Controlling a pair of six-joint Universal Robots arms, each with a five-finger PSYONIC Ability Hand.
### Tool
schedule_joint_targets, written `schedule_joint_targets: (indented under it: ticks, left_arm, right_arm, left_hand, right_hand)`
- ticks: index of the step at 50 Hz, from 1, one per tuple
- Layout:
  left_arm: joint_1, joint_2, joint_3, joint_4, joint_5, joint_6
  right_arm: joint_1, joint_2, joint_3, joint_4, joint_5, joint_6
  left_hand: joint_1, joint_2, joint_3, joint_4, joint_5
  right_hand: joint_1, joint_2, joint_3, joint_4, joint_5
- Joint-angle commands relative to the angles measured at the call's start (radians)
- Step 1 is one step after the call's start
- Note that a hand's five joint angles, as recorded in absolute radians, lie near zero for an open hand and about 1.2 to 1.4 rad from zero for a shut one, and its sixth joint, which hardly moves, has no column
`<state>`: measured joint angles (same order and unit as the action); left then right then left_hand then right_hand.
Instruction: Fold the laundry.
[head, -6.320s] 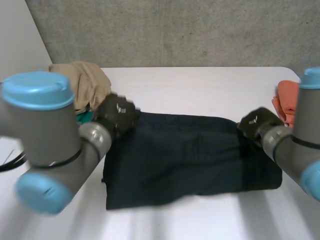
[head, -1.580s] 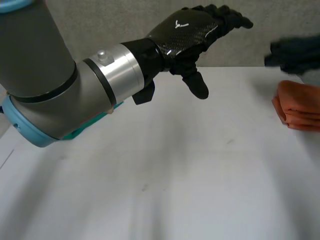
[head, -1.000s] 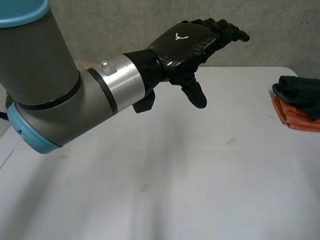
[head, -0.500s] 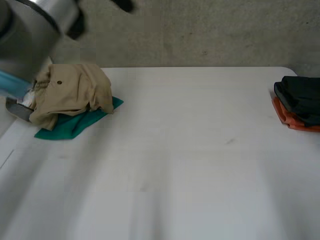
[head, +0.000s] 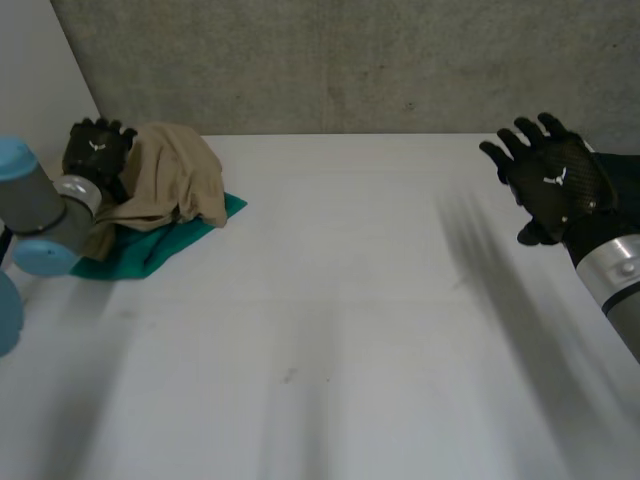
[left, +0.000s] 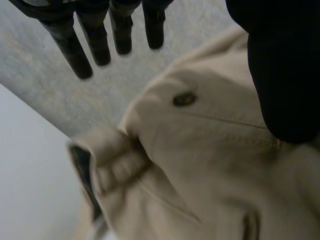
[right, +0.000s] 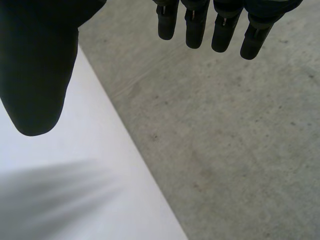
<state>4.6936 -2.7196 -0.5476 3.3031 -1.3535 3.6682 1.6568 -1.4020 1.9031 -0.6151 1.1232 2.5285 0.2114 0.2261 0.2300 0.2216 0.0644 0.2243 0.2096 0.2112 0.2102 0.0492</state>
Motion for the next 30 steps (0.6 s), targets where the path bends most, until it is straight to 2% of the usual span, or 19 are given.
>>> schedule_joint_targets:
  ticks: [1, 6, 8, 11, 16, 20, 26, 30]
  left_arm:
    - [-0.004, -0.078, 0.084, 0.024, -0.013, -0.004]
    - [-0.049, 0.024, 0.069, 0.019, -0.078, -0.007]
    - [-0.082, 0.134, 0.019, 0.013, -0.130, -0.016]
    - [-0.112, 0.249, -0.066, 0.016, -0.148, -0.027]
    - [-0.235, 0.558, -0.240, 0.018, -0.138, -0.156]
    - [-0.340, 0.696, -0.331, 0.007, -0.116, -0.287]
    - [-0.483, 0.747, -0.431, -0.056, -0.084, -0.405]
    - [-0.627, 0.655, -0.479, -0.112, -0.093, -0.438]
  right_arm:
    - [-0.015, 0.001, 0.044, 0.000, 0.001, -0.037]
    - [-0.019, -0.009, 0.057, 0.000, 0.001, -0.039]
    - [-0.019, -0.011, 0.059, 0.000, 0.003, -0.037]
    - [-0.019, -0.014, 0.062, 0.000, 0.009, -0.037]
    - [-0.017, -0.032, 0.067, 0.001, 0.035, -0.027]
    - [-0.014, -0.038, 0.077, 0.001, 0.050, -0.025]
    - [-0.012, -0.071, 0.080, 0.006, 0.087, -0.022]
    - [-0.019, -0.081, 0.073, 0.032, 0.127, -0.022]
  left_hand:
    - [1.180, 1.165, 1.161, 1.170, 1.152]
    - [1.185, 1.170, 1.166, 1.175, 1.157]
    - [1.185, 1.170, 1.166, 1.175, 1.157]
    - [1.185, 1.170, 1.166, 1.175, 1.157]
    - [1.185, 1.170, 1.166, 1.175, 1.157]
    - [1.185, 1.170, 1.166, 1.175, 1.157]
    - [1.185, 1.170, 1.166, 1.175, 1.157]
    - [1.185, 1.170, 1.166, 1.175, 1.157]
  right_hand:
    - [-0.050, -0.035, -0.037, -0.036, -0.049]
    - [-0.050, -0.035, -0.037, -0.036, -0.049]
    - [-0.050, -0.035, -0.037, -0.036, -0.049]
    - [-0.050, -0.035, -0.037, -0.036, -0.049]
    - [-0.050, -0.035, -0.037, -0.036, -0.049]
    - [-0.050, -0.035, -0.037, -0.036, -0.049]
    - [-0.050, -0.035, -0.037, -0.036, -0.049]
    - [-0.050, -0.035, -0.037, -0.036, -0.049]
